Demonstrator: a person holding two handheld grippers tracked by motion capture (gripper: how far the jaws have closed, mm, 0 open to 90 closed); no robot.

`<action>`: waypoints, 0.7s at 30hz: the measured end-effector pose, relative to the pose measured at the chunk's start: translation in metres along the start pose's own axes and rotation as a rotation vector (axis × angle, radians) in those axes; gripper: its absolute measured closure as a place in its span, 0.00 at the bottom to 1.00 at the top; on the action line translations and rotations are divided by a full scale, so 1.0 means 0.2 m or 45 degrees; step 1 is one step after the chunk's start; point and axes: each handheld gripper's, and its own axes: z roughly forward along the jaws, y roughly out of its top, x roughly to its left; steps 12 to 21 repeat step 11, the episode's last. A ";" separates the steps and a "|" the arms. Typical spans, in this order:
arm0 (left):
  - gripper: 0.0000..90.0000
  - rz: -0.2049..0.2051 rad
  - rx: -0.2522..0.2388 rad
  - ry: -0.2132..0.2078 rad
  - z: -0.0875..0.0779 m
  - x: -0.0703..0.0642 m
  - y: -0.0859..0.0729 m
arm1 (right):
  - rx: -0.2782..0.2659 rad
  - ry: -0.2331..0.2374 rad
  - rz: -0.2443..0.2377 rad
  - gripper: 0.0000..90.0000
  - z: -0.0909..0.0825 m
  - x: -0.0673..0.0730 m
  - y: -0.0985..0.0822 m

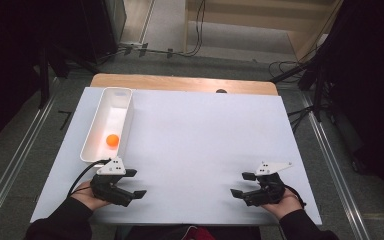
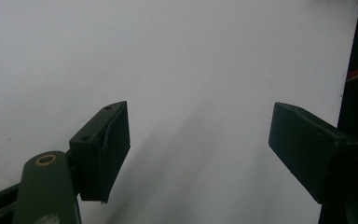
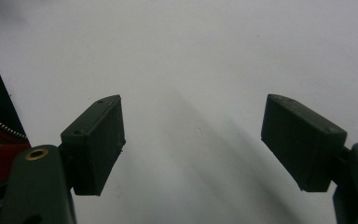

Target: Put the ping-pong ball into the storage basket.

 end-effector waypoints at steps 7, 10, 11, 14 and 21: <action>0.23 0.005 0.007 0.004 0.00 0.00 0.00 | 0.004 0.001 0.000 0.22 0.00 0.00 0.00; 0.23 0.012 0.013 0.006 0.01 0.00 -0.01 | 0.008 -0.001 0.003 0.22 0.00 0.00 0.00; 0.23 0.024 0.021 0.009 0.02 0.00 -0.01 | 0.008 -0.001 0.004 0.22 0.00 0.00 0.00; 0.23 0.024 0.021 0.009 0.02 0.00 -0.01 | 0.008 -0.001 0.004 0.22 0.00 0.00 0.00; 0.23 0.024 0.021 0.009 0.02 0.00 -0.01 | 0.008 -0.001 0.004 0.22 0.00 0.00 0.00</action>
